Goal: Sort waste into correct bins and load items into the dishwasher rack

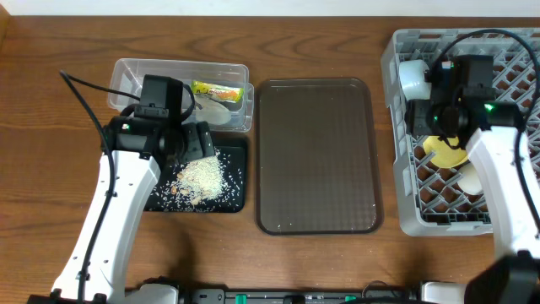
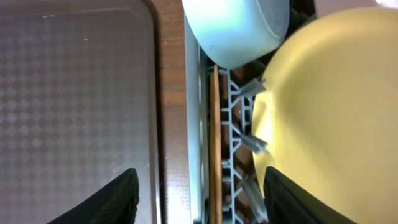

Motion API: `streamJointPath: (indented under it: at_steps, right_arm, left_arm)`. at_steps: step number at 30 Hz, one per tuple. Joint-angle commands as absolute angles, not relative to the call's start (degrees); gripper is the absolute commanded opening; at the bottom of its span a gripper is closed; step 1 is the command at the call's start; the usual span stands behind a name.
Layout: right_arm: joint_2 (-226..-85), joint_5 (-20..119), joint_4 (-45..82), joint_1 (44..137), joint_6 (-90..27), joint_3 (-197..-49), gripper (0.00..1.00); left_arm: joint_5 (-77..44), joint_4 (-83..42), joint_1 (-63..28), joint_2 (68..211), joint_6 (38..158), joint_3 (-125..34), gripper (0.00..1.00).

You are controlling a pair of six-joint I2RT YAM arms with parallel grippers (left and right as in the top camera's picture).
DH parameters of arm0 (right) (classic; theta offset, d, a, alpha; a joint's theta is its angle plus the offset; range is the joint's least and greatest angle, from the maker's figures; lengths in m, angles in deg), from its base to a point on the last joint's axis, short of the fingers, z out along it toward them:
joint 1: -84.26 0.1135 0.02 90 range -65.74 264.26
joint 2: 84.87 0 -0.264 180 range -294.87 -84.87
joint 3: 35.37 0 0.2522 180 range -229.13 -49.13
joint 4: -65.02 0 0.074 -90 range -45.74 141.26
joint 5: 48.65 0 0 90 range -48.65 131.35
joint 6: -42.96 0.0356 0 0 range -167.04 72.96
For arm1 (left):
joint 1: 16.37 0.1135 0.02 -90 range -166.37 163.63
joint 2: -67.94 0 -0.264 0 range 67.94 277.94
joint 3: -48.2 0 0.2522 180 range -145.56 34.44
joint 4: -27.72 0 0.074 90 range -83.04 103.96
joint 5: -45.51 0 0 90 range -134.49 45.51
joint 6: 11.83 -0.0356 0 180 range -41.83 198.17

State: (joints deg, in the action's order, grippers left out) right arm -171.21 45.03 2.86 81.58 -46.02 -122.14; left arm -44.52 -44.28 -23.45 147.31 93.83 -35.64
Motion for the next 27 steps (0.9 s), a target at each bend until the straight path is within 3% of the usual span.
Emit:
streamJointPath:
  at_steps: [1, 5, 11, 19, 27]
  right_arm:
    - [-166.8, 45.3, 1.2, 81.5, -43.8, -122.1, 0.64]
    - [-159.2, 45.3, 2.5, 81.6, -43.2, -114.9, 0.71]
    - [-140.6, 45.3, 9.3, 82.2, -43.7, -99.3, 0.99]
    - [-125.7, 45.3, 5.4, 82.1, -43.7, -94.4, 0.99]
    - [-123.9, 45.3, 0.3, 82.1, -43.7, -94.4, 0.99]
  left_arm:
    - [-45.2, -45.8, -23.2, 144.8, 89.3, -34.6, 0.96]
    - [-45.2, -42.5, -23.2, 136.2, 89.3, -28.3, 0.96]
    - [-45.2, -34.2, -23.2, 113.5, 92.1, -14.2, 0.96]
    - [-45.2, -33.9, -23.2, 96.8, 93.0, -11.1, 0.96]
    - [-45.2, -33.9, -23.2, 94.8, 93.0, -11.1, 0.96]
